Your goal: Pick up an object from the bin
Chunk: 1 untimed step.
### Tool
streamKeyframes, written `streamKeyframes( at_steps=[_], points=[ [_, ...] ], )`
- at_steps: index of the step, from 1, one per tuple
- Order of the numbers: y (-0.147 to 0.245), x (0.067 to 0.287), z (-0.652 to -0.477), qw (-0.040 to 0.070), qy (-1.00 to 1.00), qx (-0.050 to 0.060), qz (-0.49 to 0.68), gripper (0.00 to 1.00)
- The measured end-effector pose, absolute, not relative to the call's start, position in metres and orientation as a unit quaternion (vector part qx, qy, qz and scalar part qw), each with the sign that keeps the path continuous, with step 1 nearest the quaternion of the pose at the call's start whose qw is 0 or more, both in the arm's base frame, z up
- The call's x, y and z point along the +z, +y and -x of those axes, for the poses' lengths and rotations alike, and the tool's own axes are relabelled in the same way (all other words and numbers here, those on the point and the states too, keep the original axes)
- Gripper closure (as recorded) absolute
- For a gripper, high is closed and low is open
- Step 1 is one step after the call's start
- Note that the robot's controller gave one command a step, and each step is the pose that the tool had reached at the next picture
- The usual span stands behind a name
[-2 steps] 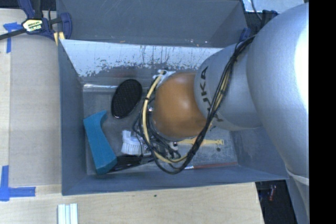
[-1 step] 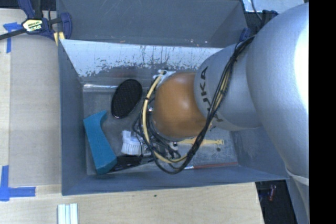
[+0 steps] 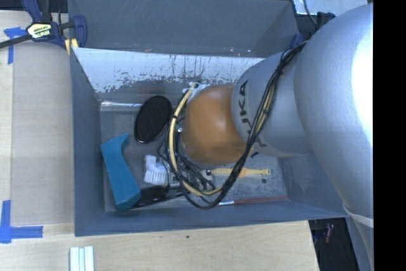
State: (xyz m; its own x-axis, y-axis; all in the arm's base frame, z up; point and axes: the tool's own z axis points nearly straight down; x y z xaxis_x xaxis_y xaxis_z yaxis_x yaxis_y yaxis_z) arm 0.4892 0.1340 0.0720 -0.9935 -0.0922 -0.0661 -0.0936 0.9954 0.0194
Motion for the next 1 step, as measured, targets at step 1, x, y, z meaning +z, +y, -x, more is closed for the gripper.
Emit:
streamKeyframes(
  at_steps=[1],
  points=[
    [0.1313,0.0701,-0.4925,0.033,0.998,0.011,0.049,1.0]
  ],
)
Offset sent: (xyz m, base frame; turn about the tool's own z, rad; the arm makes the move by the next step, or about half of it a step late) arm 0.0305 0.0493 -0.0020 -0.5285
